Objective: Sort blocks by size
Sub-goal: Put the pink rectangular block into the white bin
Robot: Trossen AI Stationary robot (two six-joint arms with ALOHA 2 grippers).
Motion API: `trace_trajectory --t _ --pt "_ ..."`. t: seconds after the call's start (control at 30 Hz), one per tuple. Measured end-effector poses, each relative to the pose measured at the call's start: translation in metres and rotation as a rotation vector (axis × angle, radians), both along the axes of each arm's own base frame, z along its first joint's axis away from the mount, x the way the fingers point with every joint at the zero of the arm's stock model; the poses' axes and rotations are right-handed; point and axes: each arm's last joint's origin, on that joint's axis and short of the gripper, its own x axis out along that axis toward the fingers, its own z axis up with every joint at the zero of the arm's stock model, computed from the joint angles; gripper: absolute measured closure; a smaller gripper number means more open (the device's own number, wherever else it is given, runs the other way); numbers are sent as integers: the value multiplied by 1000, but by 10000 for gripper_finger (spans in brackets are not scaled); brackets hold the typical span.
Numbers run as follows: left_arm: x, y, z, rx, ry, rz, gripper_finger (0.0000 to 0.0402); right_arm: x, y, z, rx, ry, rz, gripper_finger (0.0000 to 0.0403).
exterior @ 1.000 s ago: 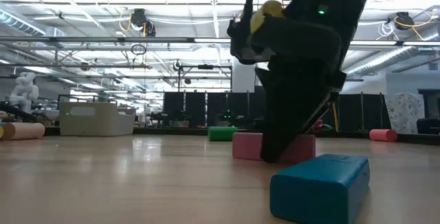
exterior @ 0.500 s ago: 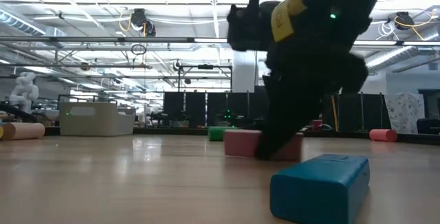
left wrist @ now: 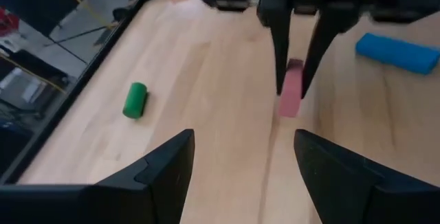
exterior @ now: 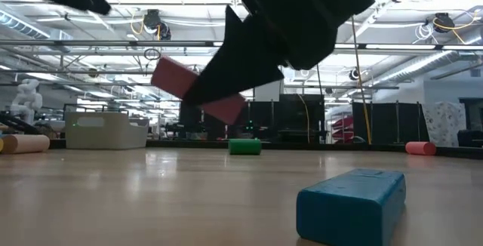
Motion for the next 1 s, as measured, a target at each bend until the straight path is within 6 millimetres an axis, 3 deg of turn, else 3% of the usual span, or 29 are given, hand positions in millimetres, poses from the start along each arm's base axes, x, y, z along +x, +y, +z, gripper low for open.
trace_trajectory --t 0.33,0.73,1.0 --pt "30 1 -20 13 63 -37 150 2 3 5 -33 -55 4 366" --pt "57 4 -20 -14 78 -146 152 1 7 8 -45 -66 26 366" --pt "63 10 -21 -64 105 -159 217 -1 15 10 -61 -88 65 365"
